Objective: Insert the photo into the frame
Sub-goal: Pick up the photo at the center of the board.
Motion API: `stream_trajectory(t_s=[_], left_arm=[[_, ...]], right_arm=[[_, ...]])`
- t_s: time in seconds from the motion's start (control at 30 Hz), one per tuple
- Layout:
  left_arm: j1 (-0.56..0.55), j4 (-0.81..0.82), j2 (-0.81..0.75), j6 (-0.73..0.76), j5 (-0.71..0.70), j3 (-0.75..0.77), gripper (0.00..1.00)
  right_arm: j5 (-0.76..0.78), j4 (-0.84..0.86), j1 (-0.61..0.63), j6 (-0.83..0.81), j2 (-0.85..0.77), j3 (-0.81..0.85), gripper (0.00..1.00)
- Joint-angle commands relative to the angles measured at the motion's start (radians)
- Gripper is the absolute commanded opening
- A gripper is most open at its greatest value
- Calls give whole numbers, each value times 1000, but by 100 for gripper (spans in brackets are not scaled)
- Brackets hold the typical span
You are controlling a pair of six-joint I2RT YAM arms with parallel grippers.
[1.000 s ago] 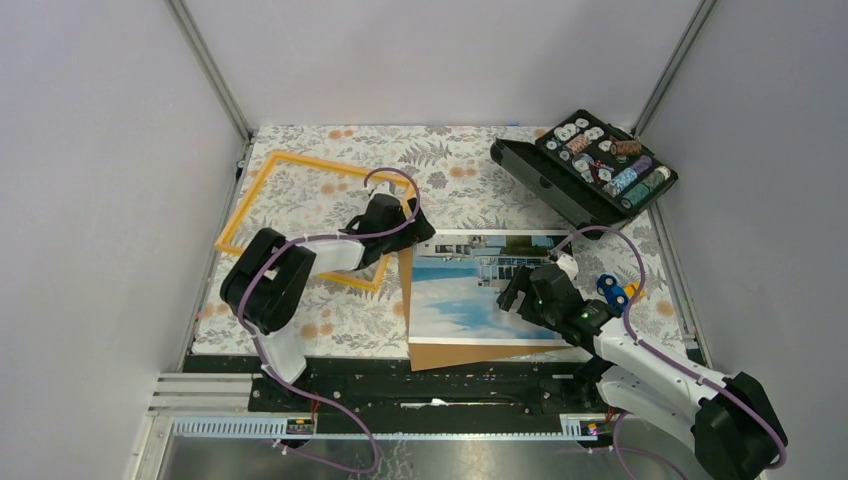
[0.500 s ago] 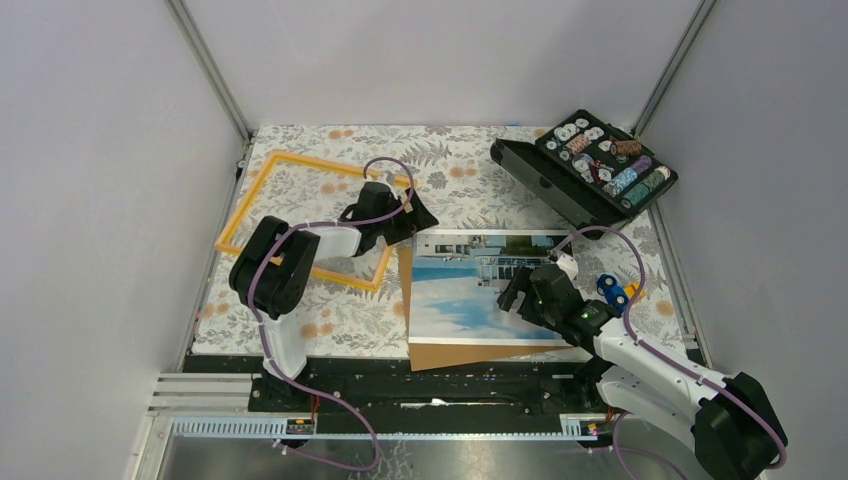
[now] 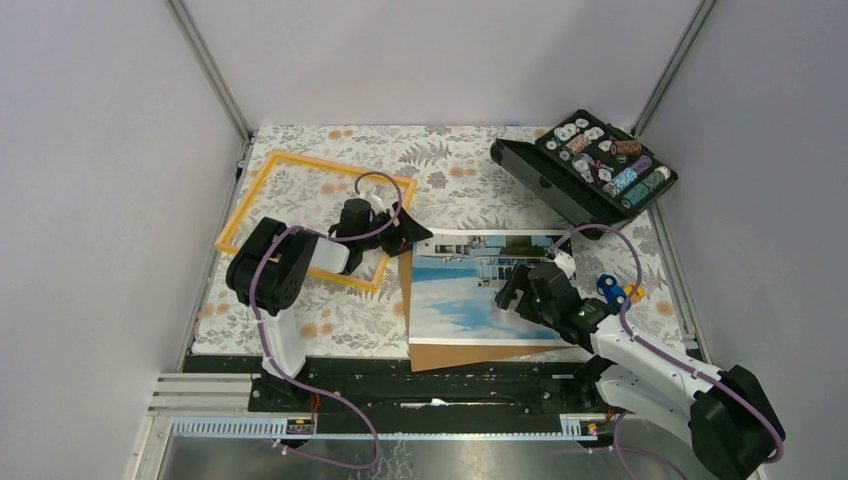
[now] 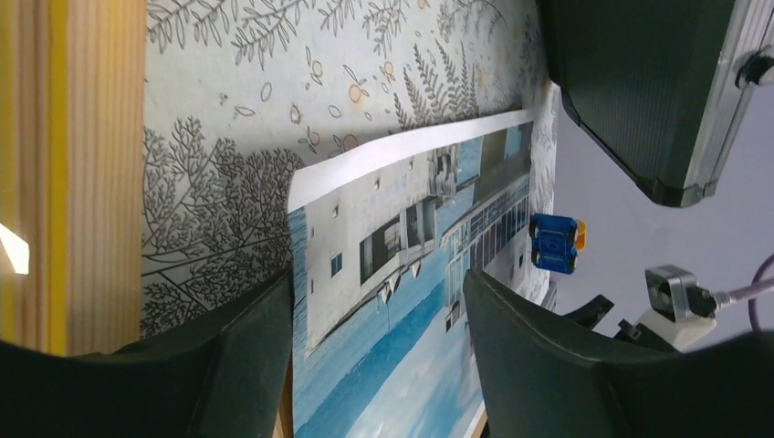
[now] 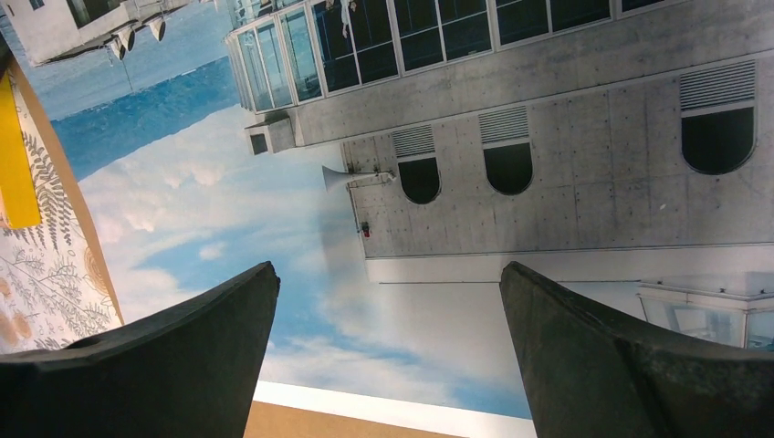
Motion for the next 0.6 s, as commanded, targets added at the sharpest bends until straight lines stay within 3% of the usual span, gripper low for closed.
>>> stream_trajectory(t_s=[0.0, 0.13, 0.4, 0.57], left_arm=[[-4, 172, -10, -53, 101, -48, 68], [-43, 262, -26, -119, 88, -119, 60], [-165, 230, -101, -137, -87, -214, 42], [-190, 176, -162, -122, -148, -245, 22]], right_arm=[[5, -25, 7, -11, 15, 0, 100], [6, -25, 7, -12, 6, -2, 100], [2, -22, 7, -11, -4, -6, 100], [1, -22, 7, -11, -25, -11, 100]])
